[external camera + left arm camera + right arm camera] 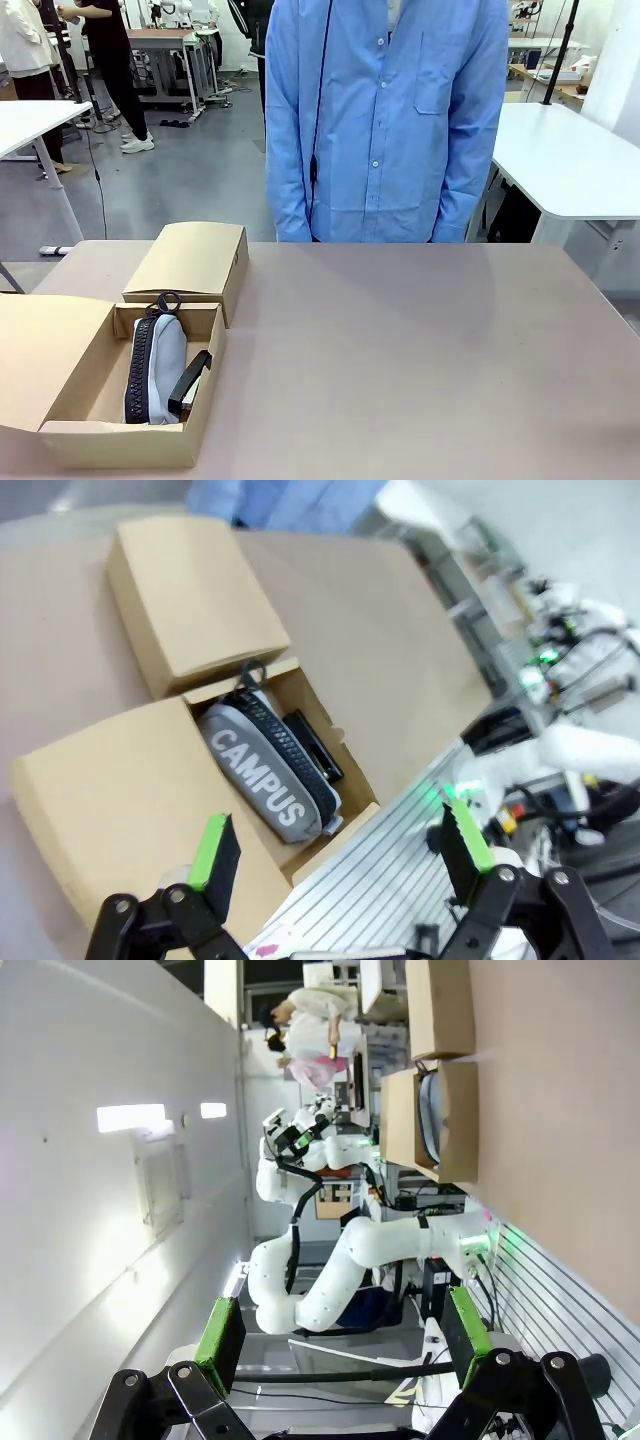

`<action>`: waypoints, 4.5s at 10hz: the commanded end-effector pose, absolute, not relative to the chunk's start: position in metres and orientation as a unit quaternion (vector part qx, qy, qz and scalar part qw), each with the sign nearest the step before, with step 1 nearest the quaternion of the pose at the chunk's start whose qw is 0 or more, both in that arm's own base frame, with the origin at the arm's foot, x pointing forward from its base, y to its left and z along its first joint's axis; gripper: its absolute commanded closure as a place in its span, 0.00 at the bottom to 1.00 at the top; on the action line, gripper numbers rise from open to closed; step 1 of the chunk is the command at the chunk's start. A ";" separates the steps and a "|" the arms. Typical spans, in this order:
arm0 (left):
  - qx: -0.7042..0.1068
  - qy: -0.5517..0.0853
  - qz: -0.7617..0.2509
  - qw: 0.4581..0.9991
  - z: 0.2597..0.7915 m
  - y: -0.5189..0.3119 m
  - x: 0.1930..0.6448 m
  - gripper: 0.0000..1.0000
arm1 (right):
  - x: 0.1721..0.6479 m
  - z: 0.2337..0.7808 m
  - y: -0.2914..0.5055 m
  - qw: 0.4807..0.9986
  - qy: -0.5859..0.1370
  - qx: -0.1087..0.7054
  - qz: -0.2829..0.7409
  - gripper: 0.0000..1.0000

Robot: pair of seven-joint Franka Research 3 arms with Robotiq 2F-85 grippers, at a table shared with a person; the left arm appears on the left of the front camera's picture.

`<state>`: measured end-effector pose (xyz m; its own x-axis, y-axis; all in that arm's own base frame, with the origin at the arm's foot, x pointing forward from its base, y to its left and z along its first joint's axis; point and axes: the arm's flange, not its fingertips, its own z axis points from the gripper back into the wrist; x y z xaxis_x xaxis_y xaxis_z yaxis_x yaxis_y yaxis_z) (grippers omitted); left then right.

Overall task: Place items inside the box.
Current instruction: Close the lid of the Mailer Box closest to the robot.

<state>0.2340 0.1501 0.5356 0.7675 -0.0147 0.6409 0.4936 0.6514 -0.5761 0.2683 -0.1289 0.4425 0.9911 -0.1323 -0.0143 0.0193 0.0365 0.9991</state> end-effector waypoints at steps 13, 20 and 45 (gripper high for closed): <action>-0.157 -0.369 -0.558 0.727 0.512 0.178 0.288 0.00 | 0.269 0.448 -0.129 0.710 -0.038 0.701 -0.059 0.00; -0.069 -0.312 -0.640 0.698 0.443 0.297 0.315 0.00 | 0.269 0.448 -0.129 0.710 -0.038 0.701 -0.059 0.00; -0.325 -0.466 -0.587 0.577 0.431 0.118 0.315 0.00 | 0.269 0.448 -0.129 0.710 -0.038 0.701 -0.059 0.00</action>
<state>0.3264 0.1257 0.4219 -0.1007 -0.4115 0.9058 0.9821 0.1043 0.1566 0.2685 -0.1295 0.4417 0.9910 -0.1326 -0.0177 0.0221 0.0321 0.9992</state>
